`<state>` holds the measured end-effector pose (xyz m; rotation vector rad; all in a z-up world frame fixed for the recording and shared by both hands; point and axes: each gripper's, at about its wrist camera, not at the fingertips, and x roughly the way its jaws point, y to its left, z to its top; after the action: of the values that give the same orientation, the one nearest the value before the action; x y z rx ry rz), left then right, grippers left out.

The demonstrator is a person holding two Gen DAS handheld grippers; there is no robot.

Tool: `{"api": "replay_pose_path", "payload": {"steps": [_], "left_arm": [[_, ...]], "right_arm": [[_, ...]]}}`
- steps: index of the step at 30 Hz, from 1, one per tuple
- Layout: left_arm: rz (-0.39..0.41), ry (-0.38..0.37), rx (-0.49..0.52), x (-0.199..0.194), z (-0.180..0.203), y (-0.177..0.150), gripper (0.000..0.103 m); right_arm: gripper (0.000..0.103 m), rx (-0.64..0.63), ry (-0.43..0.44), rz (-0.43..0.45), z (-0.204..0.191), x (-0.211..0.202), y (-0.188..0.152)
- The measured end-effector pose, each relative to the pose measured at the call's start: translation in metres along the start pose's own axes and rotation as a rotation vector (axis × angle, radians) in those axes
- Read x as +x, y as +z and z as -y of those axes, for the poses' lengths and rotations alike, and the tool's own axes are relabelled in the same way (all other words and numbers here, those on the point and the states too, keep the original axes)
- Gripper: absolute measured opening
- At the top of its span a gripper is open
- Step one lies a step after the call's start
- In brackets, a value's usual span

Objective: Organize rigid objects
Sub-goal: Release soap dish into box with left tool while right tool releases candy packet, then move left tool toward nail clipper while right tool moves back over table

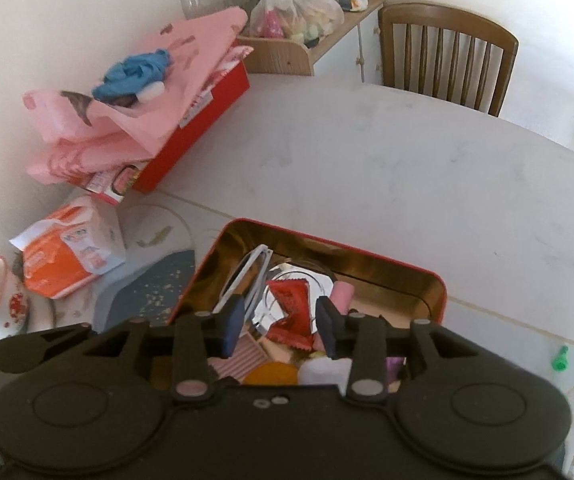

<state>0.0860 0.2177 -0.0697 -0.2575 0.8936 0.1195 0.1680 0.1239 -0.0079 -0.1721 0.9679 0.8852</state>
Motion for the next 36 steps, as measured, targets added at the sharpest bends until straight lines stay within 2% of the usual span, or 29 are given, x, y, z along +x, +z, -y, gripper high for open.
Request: {"api": "replay_pose_path", "payload": {"steps": [9, 12, 17, 19, 22, 26, 28, 36], "left_arm": [[0.046, 0.019, 0.006, -0.026, 0.012, 0.001, 0.057], [0.063, 0.019, 0.014, -0.033, 0.018, 0.001, 0.066], [0.083, 0.004, 0.021, -0.044, 0.030, -0.001, 0.067], [0.091, 0.000, 0.026, -0.047, 0.037, -0.002, 0.073], [0.098, 0.002, 0.039, -0.051, 0.049, -0.004, 0.073], [0.100, -0.001, 0.049, -0.054, 0.066, -0.006, 0.074], [0.100, -0.002, 0.052, -0.055, 0.075, -0.007, 0.077], [0.111, 0.003, 0.051, -0.057, 0.112, -0.012, 0.080]], "right_arm": [[0.052, 0.011, 0.011, 0.043, 0.006, -0.040, -0.020], [0.057, 0.019, 0.013, 0.059, 0.010, -0.054, -0.027], [0.064, 0.020, 0.014, 0.091, 0.018, -0.080, -0.042], [0.065, 0.020, 0.014, 0.101, 0.022, -0.089, -0.048], [0.072, 0.022, 0.015, 0.119, 0.029, -0.103, -0.057], [0.076, 0.022, 0.013, 0.136, 0.040, -0.120, -0.071], [0.079, 0.024, 0.016, 0.144, 0.049, -0.129, -0.080], [0.097, 0.026, -0.007, 0.175, 0.091, -0.157, -0.119]]}}
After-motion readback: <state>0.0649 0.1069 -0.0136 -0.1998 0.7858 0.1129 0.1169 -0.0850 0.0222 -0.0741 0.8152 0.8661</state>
